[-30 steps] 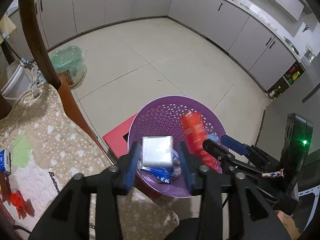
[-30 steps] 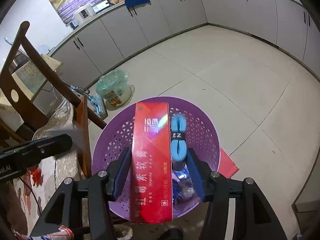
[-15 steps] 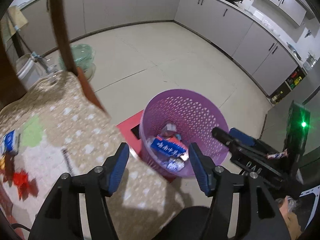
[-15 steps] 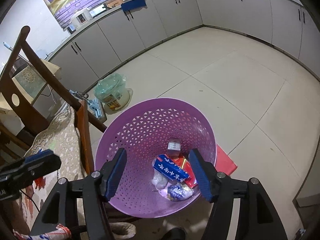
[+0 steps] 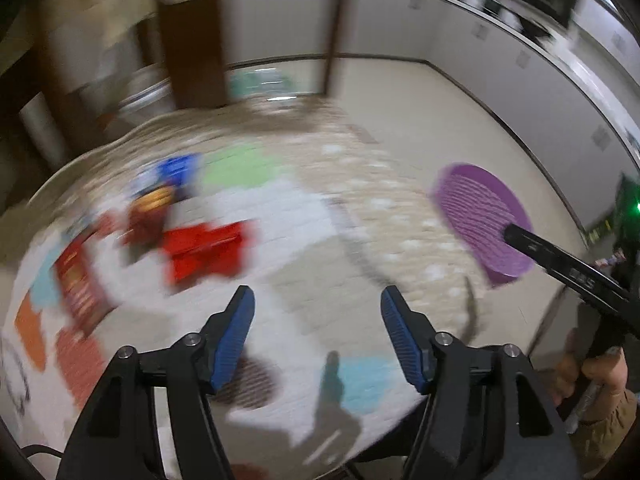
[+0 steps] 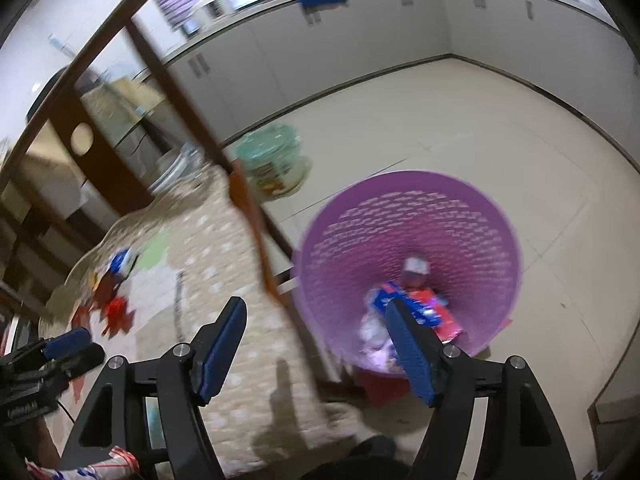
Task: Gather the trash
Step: 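Move both grippers back to the trash on the table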
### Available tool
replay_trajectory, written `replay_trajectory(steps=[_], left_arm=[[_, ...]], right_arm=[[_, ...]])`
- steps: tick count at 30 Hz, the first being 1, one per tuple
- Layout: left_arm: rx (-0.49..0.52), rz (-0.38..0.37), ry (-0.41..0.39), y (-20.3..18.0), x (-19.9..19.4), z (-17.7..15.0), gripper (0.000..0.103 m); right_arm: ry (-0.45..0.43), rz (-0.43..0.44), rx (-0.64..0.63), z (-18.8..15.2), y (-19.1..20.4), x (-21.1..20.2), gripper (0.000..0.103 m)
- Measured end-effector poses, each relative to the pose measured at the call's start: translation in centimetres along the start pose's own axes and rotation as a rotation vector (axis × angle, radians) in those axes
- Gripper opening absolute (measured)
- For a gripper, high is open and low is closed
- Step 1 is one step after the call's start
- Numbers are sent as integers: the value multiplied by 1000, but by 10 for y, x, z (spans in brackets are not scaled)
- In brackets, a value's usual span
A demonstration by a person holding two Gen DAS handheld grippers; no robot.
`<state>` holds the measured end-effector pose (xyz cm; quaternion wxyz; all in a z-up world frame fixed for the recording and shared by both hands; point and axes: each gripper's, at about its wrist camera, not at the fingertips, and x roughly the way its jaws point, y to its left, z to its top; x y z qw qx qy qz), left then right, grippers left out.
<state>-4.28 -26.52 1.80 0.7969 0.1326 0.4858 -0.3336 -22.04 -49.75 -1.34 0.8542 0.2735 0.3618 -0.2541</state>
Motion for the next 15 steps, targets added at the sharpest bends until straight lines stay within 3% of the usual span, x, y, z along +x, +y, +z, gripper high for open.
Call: replay_trajectory(steps=[4, 8, 11, 15], left_arm=[[-185, 91, -24, 89, -16, -16, 76], [-375, 149, -9, 167, -21, -27, 77], [-487, 143, 3, 210, -16, -29, 79], [-559, 100, 16, 233, -2, -26, 79]], right_arm=[[37, 40, -86, -4, 46, 12, 78], [72, 83, -169, -9, 90, 25, 80], [104, 132, -237, -12, 123, 38, 81], [145, 214, -323, -11, 166, 62, 83]])
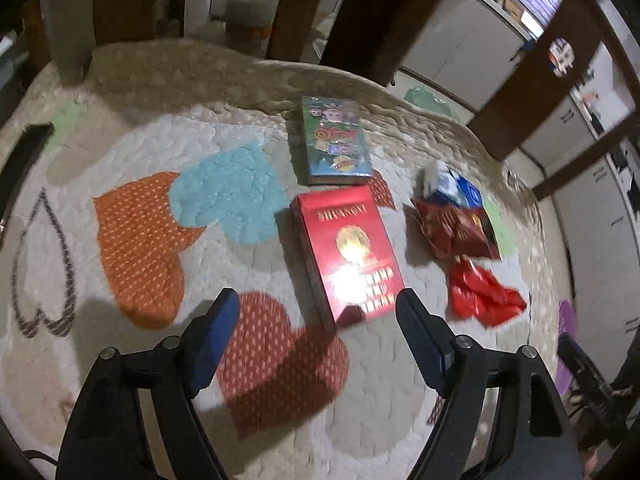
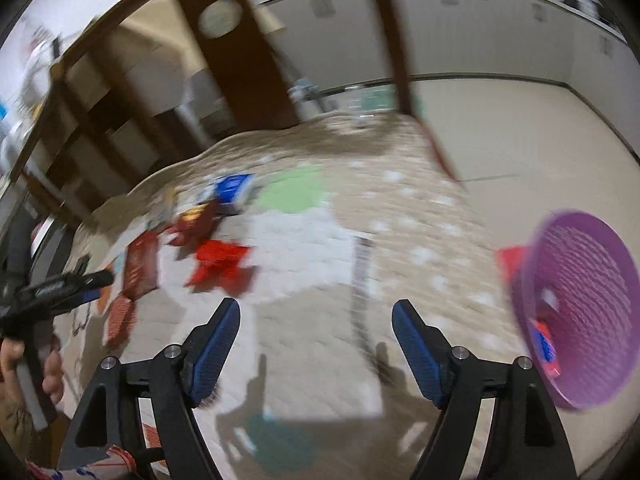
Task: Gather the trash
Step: 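Move both grippers back to the trash on the table, then grasp the red SHUANGXI cigarette pack with the left gripper while the right gripper approaches the red wrapper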
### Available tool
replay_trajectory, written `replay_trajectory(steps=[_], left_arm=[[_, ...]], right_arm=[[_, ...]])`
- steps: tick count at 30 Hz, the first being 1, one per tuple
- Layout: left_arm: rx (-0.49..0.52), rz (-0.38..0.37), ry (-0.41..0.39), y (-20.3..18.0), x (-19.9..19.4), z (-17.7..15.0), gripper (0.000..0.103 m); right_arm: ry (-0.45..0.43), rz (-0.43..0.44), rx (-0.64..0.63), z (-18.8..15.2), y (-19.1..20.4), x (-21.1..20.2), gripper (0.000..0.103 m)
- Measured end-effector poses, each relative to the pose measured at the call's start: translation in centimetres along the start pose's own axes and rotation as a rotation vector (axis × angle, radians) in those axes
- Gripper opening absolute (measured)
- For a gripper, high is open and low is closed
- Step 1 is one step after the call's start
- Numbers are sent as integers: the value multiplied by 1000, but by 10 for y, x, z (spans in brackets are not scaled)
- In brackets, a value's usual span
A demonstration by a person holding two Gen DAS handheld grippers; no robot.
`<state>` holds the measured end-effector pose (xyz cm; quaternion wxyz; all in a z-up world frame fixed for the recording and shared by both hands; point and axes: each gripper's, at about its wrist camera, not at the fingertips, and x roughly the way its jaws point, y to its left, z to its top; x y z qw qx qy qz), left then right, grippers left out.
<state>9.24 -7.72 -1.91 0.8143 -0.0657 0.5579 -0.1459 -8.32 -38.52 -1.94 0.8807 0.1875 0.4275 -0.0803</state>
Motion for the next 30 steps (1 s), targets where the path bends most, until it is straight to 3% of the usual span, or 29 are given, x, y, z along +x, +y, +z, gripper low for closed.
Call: replay_trajectory(steps=[7, 11, 20, 21, 23, 24, 26, 27, 28, 29, 30], left_arm=[[21, 24, 17, -14, 35, 18, 81], [44, 36, 18, -21, 47, 22, 90], [156, 132, -1, -42, 65, 16, 94], [163, 145, -4, -44, 67, 15, 94], [185, 186, -8, -50, 69, 13, 78], [197, 198, -16, -52, 67, 12, 56], [190, 164, -1, -52, 62, 12, 55], [183, 152, 0, -52, 60, 11, 54], [181, 139, -3, -49, 56, 9, 54], [176, 134, -4, -47, 52, 7, 54], [169, 125, -3, -44, 48, 4, 54]], right_arm=[[57, 77, -117, 40, 43, 61, 86], [115, 111, -122, 52, 49, 94, 86], [187, 129, -232, 33, 82, 121, 88], [190, 116, -253, 30, 87, 122, 88], [187, 73, -305, 24, 97, 123, 86], [173, 51, -324, 21, 102, 123, 83], [168, 0, -357, 16, 109, 123, 54], [166, -3, -359, 15, 111, 122, 45], [166, 2, -350, 15, 110, 121, 30], [167, 10, -337, 14, 109, 119, 20], [166, 14, -322, 14, 107, 116, 20]])
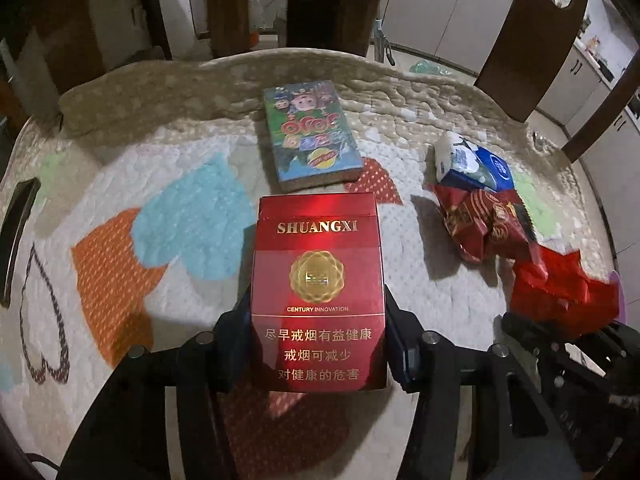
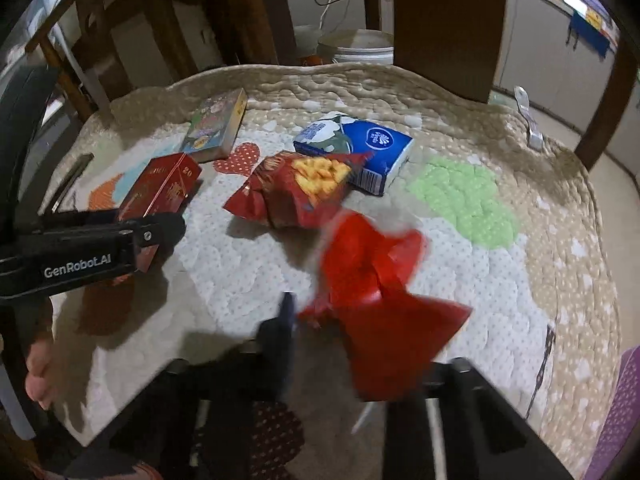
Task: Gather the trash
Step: 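Grasp the red SHUANGXI cigarette pack with the left gripper while the right gripper approaches the red wrapper, then grasp the red plastic wrapper with the right gripper and lift it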
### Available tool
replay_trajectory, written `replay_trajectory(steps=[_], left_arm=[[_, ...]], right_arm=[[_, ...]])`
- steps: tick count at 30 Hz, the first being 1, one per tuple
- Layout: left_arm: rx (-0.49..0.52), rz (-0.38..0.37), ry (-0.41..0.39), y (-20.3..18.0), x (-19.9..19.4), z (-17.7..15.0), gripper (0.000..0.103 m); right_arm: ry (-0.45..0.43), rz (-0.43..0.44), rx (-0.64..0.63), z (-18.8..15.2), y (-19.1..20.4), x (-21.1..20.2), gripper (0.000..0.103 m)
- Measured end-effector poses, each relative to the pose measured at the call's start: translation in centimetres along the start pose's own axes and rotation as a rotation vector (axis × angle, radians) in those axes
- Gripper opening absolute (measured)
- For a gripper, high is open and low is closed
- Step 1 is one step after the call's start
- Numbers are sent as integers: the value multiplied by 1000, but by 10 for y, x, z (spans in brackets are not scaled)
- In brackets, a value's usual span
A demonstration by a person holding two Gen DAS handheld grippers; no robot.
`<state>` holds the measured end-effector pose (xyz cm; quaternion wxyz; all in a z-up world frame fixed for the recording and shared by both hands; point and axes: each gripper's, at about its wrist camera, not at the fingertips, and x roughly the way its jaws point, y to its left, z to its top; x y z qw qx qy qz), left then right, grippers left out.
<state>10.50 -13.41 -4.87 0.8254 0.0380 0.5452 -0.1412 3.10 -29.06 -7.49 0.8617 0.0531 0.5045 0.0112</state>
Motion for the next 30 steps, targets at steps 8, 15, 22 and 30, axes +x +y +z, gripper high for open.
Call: replay_trajectory(steps=[8, 15, 22, 30], left_arm=[[-30, -79, -6, 14, -35, -40, 54], [-2, -54, -16, 25, -49, -71, 55], [3, -5, -12, 34, -31, -78, 55], [0, -19, -42, 34, -24, -72, 65]], right_arm=[[-22, 41, 65, -35, -1, -30, 8], [-35, 89, 120, -65, -2, -53, 13], [-86, 44, 245, -55, -32, -52, 78], [-60, 99, 413, -18, -56, -13, 79]])
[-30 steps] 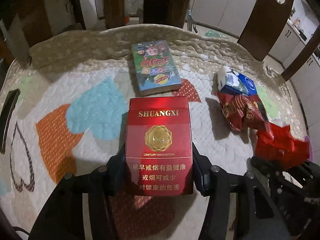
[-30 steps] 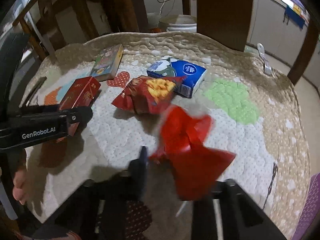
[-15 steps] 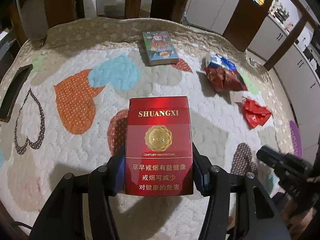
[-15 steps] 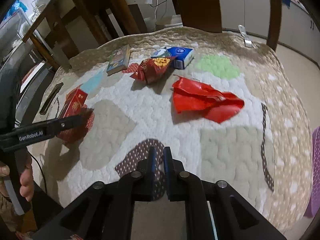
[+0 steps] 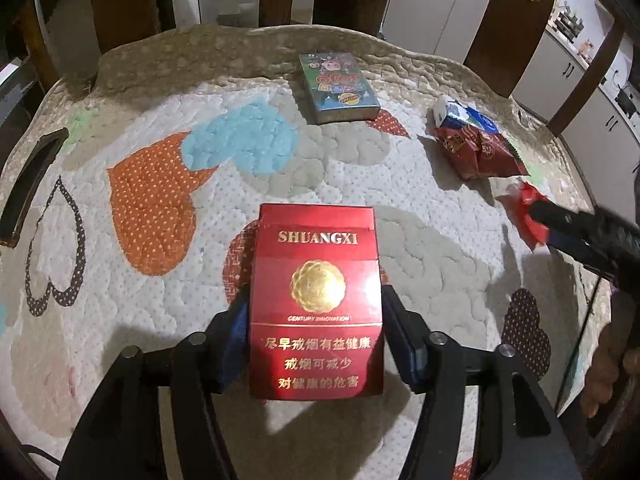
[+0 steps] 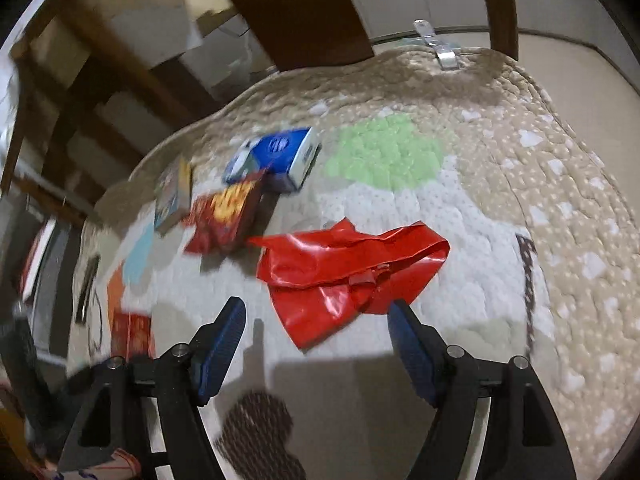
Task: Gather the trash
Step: 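Grasp the red plastic wrapper with the right gripper and lift it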
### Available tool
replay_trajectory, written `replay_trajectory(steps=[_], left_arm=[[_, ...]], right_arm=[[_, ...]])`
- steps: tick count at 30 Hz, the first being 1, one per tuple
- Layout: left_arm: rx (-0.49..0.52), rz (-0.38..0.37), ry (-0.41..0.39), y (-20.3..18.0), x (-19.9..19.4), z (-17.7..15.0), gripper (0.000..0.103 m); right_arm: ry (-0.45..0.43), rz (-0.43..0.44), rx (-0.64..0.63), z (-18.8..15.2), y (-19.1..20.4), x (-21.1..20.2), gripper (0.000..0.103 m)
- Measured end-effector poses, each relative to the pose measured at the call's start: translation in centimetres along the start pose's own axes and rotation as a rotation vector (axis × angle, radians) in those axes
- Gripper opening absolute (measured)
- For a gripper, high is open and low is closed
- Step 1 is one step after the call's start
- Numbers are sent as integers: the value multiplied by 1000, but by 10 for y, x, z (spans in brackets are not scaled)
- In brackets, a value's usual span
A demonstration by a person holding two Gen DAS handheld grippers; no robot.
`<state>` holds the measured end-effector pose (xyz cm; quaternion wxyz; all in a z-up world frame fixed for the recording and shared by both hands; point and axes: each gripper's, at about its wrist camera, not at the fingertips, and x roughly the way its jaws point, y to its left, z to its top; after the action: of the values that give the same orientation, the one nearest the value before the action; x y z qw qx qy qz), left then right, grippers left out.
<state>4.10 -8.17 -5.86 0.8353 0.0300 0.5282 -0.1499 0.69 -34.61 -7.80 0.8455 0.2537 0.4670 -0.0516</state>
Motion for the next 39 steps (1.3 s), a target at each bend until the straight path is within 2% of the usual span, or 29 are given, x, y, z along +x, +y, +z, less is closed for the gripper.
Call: replay_trajectory(steps=[4, 8, 11, 12, 14, 15, 18, 21, 24, 25, 27, 28, 29, 33, 34, 39], left_arm=[[15, 1, -6, -9, 3, 1, 81], [60, 59, -27, -21, 8, -3, 82], [55, 49, -36, -19, 7, -5, 82], [51, 42, -36, -18, 6, -5, 81], [42, 43, -46, -13, 3, -5, 68], [41, 51, -55, -11, -1, -7, 55], [20, 3, -56, -3, -5, -7, 55], [19, 1, -60, -1, -8, -8, 55], [20, 11, -69, -3, -9, -7, 55], [21, 13, -70, -3, -9, -7, 55], [23, 10, -72, -4, -11, -8, 55], [24, 5, -72, -4, -10, -7, 55], [22, -2, -69, -3, -11, -7, 55], [-6, -36, -60, 4, -20, -8, 55], [-12, -39, -64, 6, -23, -9, 55], [-34, -42, -87, 13, -42, -15, 55]], right_arm=[[-17, -25, 52, 11, 3, 8, 78], [-33, -31, 115, 17, 2, 11, 80], [-39, 15, 217, 23, -8, 10, 84], [-41, 31, 254, 24, -12, 9, 85], [-35, 51, 300, 27, -19, 8, 85], [-34, 52, 305, 28, -21, 6, 85], [-49, 10, 295, 31, -25, 2, 85], [-33, -28, 283, 39, -24, 6, 84], [-18, -141, 219, 48, -10, 18, 84], [-8, -207, 165, 50, 1, 23, 84], [-3, -306, 74, 46, 16, 30, 79], [-8, -349, 38, 43, 21, 31, 65], [-15, -365, 18, 41, 23, 30, 57], [-24, -296, 9, 32, 16, 14, 43], [-30, -273, 7, 29, 15, 8, 36], [-50, -238, -35, 8, 14, -22, 30]])
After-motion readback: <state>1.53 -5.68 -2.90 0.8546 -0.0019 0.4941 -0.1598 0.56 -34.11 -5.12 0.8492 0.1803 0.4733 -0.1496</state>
